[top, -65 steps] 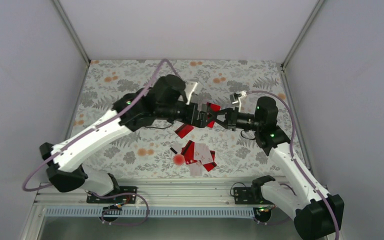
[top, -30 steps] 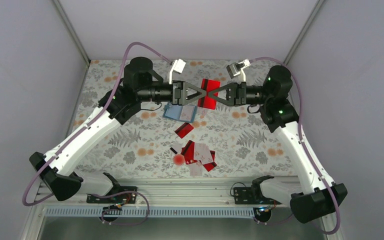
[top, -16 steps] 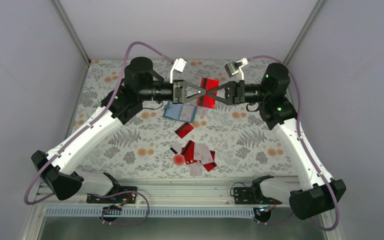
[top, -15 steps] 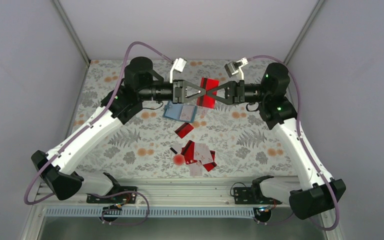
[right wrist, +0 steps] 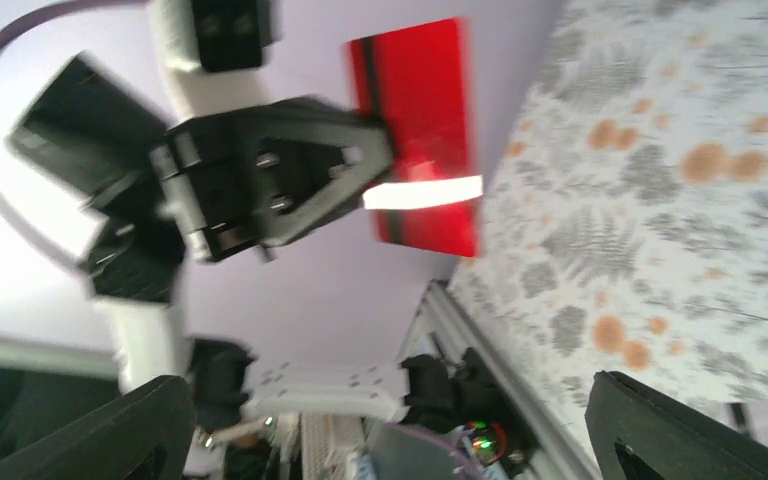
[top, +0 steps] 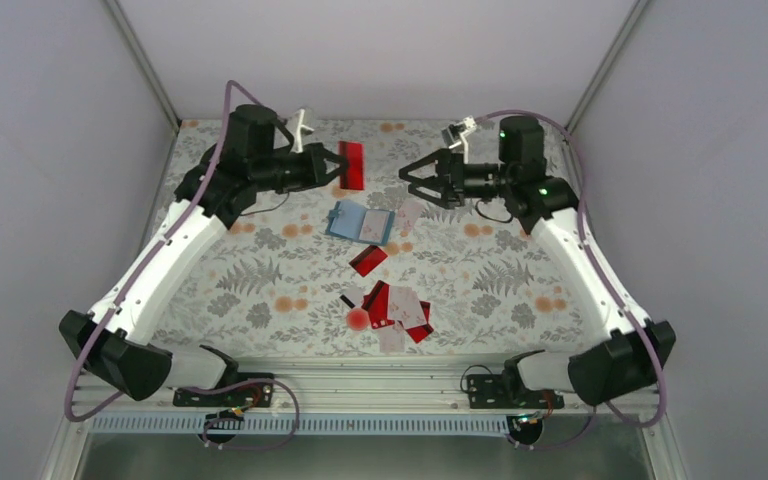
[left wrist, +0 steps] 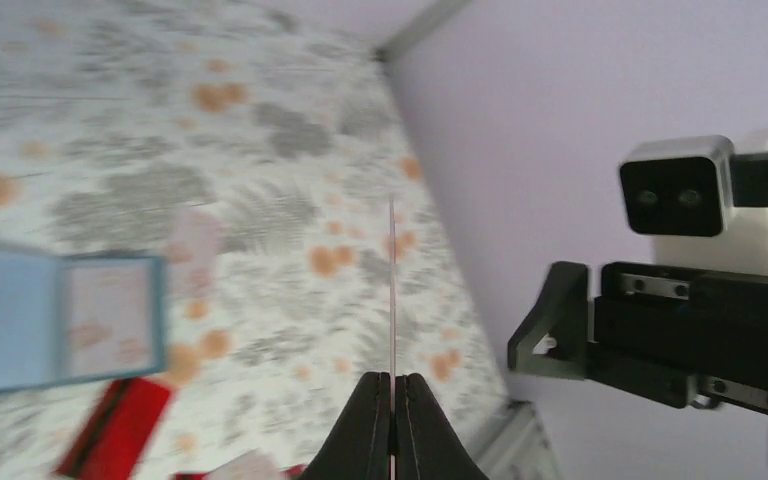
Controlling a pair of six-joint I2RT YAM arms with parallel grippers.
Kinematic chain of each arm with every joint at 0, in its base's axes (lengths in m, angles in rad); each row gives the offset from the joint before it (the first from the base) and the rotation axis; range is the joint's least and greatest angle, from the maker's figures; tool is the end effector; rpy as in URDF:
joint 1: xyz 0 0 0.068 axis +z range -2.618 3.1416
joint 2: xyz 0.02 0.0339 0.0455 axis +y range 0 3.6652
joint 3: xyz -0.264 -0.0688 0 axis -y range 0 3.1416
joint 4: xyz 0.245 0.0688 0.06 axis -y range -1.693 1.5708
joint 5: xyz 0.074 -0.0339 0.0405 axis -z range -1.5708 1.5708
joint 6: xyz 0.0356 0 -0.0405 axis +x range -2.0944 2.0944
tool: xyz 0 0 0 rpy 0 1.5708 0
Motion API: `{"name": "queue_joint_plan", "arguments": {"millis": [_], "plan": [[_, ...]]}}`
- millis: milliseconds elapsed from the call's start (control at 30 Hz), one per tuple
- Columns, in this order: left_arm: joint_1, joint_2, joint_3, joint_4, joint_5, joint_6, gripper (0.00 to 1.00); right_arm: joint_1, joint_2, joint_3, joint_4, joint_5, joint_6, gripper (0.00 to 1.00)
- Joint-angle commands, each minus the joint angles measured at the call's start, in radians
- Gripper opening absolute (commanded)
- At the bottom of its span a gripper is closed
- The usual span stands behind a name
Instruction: Put the credit cards into the card holder
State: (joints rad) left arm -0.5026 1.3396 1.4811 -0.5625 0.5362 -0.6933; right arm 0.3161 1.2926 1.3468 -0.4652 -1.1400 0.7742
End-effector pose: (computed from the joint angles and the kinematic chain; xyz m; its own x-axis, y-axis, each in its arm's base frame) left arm 0.2446 -0.1552 0.4217 -0.8012 -0.1865 -0.5686 0.4039 0.5325 -0.7439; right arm 0.2469 0.1148 0.4050 -0.9158 0.0077 -0.4016 -0.3934 0.1855 0.9005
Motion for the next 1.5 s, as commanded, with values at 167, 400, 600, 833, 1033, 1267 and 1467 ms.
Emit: {"name": "queue_joint_plan", "arguments": {"millis": [167, 400, 600, 833, 1033, 1267, 1467], "plan": [[0.127, 0.023, -0.017, -0.311, -0.259, 0.246, 0.02, 0.136, 0.351, 0.235, -0.408, 0.645, -0.167, 0.98], [0.210, 0.021, -0.092, -0.340, -0.342, 0.265, 0.03, 0.328, 0.737, 0.609, -0.712, 1.066, -0.129, 0.99], [0.271, -0.067, -0.256, -0.317, -0.389, 0.286, 0.02, 0.437, 0.991, 0.849, -0.818, 1.211, -0.103, 0.99], [0.313, -0.140, -0.396, -0.273, -0.381, 0.327, 0.02, 0.481, 1.139, 0.958, -0.770, 1.259, -0.118, 0.99], [0.318, -0.178, -0.437, -0.268, -0.370, 0.333, 0.02, 0.498, 1.213, 1.015, -0.768, 1.314, -0.136, 0.99], [0.318, -0.197, -0.450, -0.263, -0.367, 0.310, 0.02, 0.498, 1.227, 1.018, -0.740, 1.392, -0.180, 0.98], [0.318, -0.185, -0.443, -0.254, -0.366, 0.294, 0.02, 0.498, 1.234, 1.017, -0.737, 1.413, -0.210, 0.98]]}}
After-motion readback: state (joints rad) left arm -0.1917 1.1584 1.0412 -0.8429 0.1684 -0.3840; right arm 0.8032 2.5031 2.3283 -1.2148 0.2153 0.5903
